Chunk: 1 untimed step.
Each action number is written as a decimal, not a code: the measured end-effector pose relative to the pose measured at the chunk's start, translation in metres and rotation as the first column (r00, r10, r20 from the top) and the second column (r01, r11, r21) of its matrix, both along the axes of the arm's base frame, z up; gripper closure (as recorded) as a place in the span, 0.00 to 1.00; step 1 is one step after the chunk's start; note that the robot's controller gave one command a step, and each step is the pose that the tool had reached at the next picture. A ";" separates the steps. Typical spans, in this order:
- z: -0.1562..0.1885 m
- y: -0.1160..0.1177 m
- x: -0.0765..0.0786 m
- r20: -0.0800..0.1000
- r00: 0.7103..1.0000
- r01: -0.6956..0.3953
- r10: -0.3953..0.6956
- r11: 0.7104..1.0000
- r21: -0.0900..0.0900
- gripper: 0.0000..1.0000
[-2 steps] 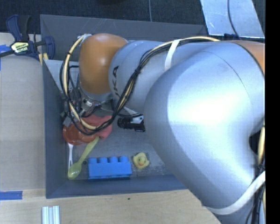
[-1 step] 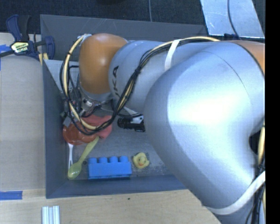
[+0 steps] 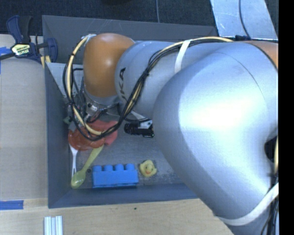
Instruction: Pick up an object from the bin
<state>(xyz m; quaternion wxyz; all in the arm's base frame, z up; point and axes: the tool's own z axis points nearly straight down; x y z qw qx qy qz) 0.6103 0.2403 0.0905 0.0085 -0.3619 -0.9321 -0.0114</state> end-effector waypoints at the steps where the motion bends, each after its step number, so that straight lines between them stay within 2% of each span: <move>1: 0.020 -0.004 0.000 0.002 1.000 0.001 -0.001 1.000 -0.005 1.00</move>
Offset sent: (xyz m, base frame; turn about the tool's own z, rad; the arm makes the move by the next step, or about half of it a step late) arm 0.0000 -0.0032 0.0334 0.0002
